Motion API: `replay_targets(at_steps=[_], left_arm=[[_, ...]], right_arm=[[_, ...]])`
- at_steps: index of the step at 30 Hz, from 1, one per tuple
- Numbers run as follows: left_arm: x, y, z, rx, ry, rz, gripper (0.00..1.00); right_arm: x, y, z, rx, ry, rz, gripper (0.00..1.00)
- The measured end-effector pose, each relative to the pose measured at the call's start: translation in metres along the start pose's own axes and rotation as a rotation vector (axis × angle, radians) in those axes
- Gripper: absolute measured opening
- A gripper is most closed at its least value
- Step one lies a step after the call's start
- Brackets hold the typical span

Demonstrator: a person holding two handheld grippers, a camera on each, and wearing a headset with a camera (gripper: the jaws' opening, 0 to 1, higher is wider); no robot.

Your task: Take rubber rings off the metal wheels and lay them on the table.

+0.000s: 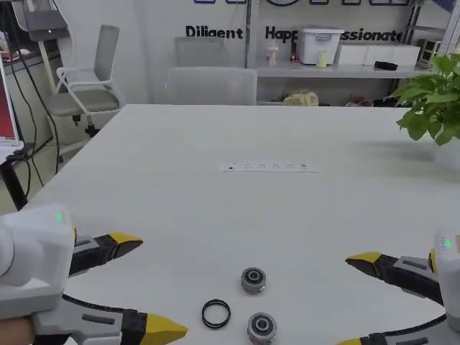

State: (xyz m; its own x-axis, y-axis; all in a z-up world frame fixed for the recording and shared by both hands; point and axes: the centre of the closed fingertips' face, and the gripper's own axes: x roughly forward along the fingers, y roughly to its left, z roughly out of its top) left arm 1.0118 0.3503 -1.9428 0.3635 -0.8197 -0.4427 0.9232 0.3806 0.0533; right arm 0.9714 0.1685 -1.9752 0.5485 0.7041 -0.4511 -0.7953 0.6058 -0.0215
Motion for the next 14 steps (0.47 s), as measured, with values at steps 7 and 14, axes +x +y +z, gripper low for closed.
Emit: replay_targets(at_steps=[7,14], left_arm=[[0.0001,0.0010,-0.0016,-0.004,0.003,0.000,0.85],[-0.0007,0.0001,-0.0059,-0.015,0.007,-0.001,0.84]], right_arm=[[-0.0009,-0.0013,-0.0023,0.004,0.004,-0.007,0.92],[0.0002,0.0016,-0.0069,0.010,0.013,-0.005,0.92]])
